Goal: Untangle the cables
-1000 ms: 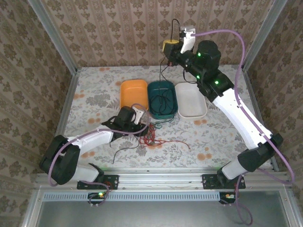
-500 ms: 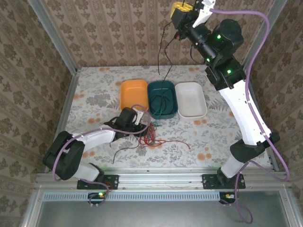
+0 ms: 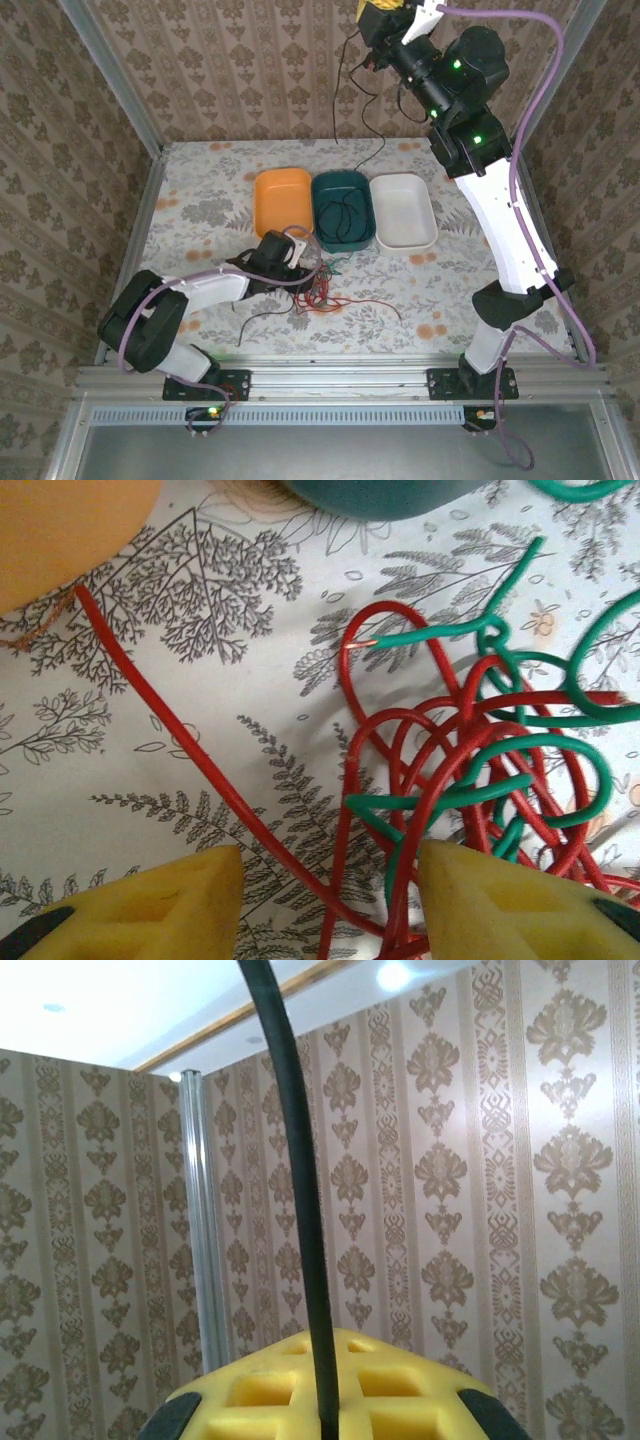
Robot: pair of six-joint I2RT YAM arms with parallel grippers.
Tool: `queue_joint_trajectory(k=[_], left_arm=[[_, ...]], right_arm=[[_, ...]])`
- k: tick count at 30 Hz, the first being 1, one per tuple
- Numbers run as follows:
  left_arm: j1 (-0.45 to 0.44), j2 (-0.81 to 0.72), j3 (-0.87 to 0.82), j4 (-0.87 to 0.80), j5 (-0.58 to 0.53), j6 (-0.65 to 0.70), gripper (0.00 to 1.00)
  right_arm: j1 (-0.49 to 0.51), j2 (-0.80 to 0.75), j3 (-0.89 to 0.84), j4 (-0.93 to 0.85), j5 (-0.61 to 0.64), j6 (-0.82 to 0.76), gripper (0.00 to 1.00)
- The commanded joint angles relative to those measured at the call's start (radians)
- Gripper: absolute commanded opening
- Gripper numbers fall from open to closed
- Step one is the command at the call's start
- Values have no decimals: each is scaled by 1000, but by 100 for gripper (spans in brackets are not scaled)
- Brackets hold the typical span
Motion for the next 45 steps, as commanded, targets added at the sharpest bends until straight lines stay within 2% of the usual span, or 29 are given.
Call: queue_joint_trajectory(k=[1,4,8,11,17,26,30,33,37,41,45], left_arm=[[-10,-85,23,-37,-57,-12,49],[-9,-181,56,-77,-175,-58,50],[21,-283,109,-201,-428,-172,51],[73,-329,129,-279,-508,-250,51],[126,-406,81,-264,-493,-301,51],[128,-388,79,-271,-476,-313,50],[128,-378,82,-267,-471,-309,50],[128,-370,91,-272,-467,-303,50],[128,-364,99,-272,-467,-297,50],[132,-363,111,-292,-481,-294,45],[149,-352,131,-319,-477,-293,45]], right_arm=[[-10,-1,-82,-53,2,-17,0],[-11,-30,-252,-32,33,-32,0],[-14,-57,-508,26,65,-3,0],[-18,-58,-675,88,76,51,0],[-45,-2,-840,146,69,190,0],[-76,128,-860,102,-139,346,0],[-77,165,-887,62,-141,386,0],[-74,207,-870,-9,-138,401,0],[-69,289,-785,-215,-117,389,0],[-72,356,-719,-364,-103,383,0],[-71,417,-662,-436,-161,383,0]])
